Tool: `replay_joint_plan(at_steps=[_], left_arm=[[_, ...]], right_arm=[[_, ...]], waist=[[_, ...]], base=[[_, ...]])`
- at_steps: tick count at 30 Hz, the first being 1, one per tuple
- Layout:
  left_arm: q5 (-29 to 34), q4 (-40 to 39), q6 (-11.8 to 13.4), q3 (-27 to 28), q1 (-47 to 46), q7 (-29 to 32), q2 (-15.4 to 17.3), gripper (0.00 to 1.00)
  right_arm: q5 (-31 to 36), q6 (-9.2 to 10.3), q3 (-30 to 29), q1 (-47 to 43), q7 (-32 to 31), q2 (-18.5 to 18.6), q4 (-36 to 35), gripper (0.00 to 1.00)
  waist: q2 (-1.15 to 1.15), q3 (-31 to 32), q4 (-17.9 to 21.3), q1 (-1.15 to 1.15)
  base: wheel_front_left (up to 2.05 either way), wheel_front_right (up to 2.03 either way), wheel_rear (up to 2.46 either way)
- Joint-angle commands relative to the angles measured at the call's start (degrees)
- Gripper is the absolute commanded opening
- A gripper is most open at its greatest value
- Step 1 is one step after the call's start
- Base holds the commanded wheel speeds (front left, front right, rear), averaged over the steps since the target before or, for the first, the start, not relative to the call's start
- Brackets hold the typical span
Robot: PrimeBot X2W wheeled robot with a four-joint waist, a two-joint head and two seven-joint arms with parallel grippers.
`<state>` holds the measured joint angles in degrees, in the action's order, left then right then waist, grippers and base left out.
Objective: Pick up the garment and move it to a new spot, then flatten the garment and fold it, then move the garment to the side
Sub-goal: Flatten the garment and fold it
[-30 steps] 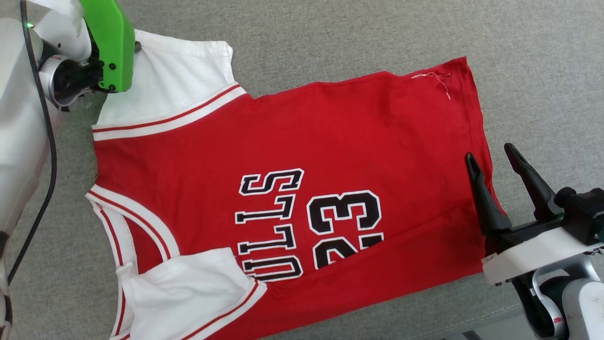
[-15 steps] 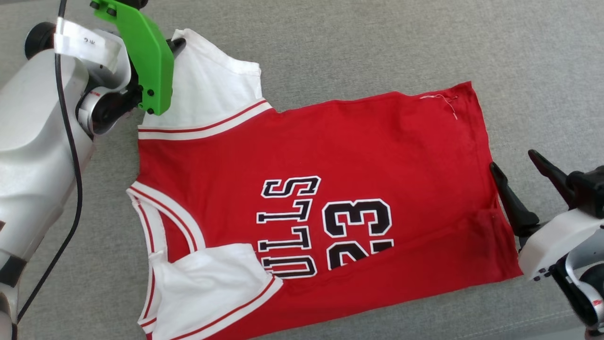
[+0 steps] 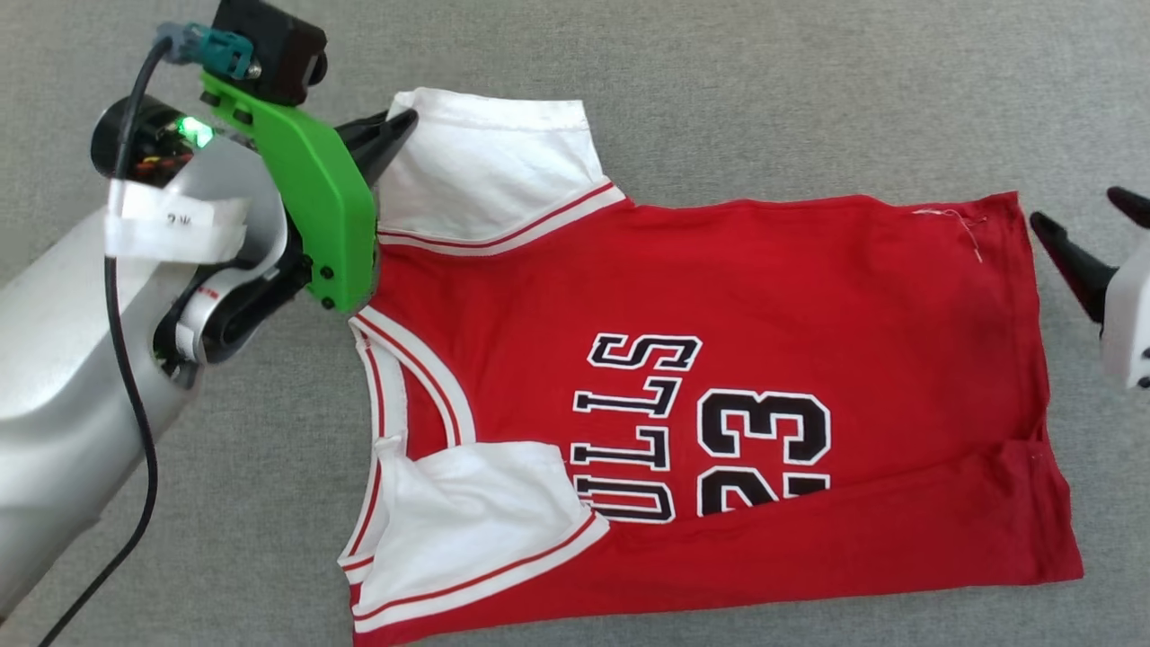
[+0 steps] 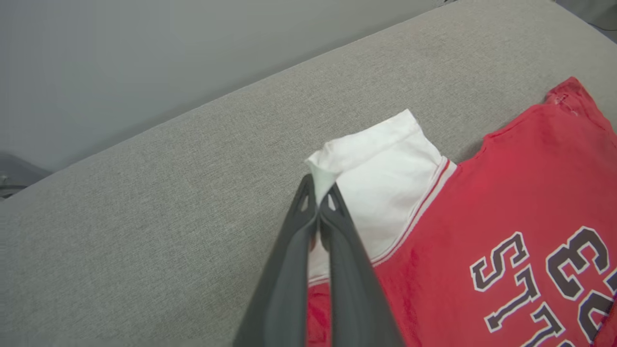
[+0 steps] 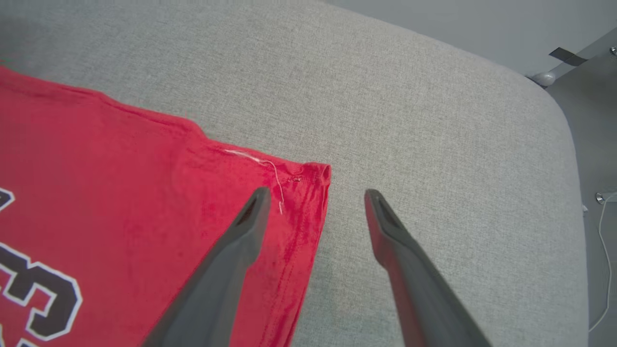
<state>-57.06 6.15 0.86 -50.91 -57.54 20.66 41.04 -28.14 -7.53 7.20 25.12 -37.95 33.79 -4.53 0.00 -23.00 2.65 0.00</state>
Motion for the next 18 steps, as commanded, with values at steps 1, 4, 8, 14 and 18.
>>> replay_joint_plan(at_steps=[1, 4, 8, 14, 18], left_arm=[[0.0, -2.0, 0.9, 0.1, 2.0, -0.4, 0.7, 0.00], [0.7, -6.4, 2.3, 0.0, 3.3, -1.1, 1.8, 0.00], [1.8, -9.8, 3.2, -0.2, 3.7, -1.7, 2.2, 0.00], [2.6, -12.0, 3.5, -0.6, 3.9, -2.5, 1.6, 0.00], [2.6, -12.2, 3.3, -0.7, 4.1, -2.7, 1.9, 0.00]], right_arm=[[-0.8, 0.04, 0.3, 2.0, -1.1, 0.5, 1.3, 1.00], [-0.9, 0.04, 1.7, 5.1, -3.6, 1.7, 4.4, 1.00], [-0.9, 0.04, 3.3, 8.1, -5.7, 2.2, 9.2, 1.00], [-1.6, 0.04, 6.6, 10.0, -5.5, 2.2, 15.2, 1.00], [-2.0, 0.04, 8.8, 9.9, -4.9, 2.3, 17.2, 1.00]], waist=[[0.00, -2.1, -2.0, 0.00], [0.00, -3.5, -3.1, 0.00], [0.00, -4.9, -4.2, 0.00], [0.00, -6.0, -5.5, 0.00], [0.00, -6.1, -5.7, 0.00]], base=[[0.00, 0.00, 0.00], [0.00, 0.00, 0.00], [0.00, 0.00, 0.00], [0.00, 0.00, 0.00], [0.00, 0.00, 0.00]])
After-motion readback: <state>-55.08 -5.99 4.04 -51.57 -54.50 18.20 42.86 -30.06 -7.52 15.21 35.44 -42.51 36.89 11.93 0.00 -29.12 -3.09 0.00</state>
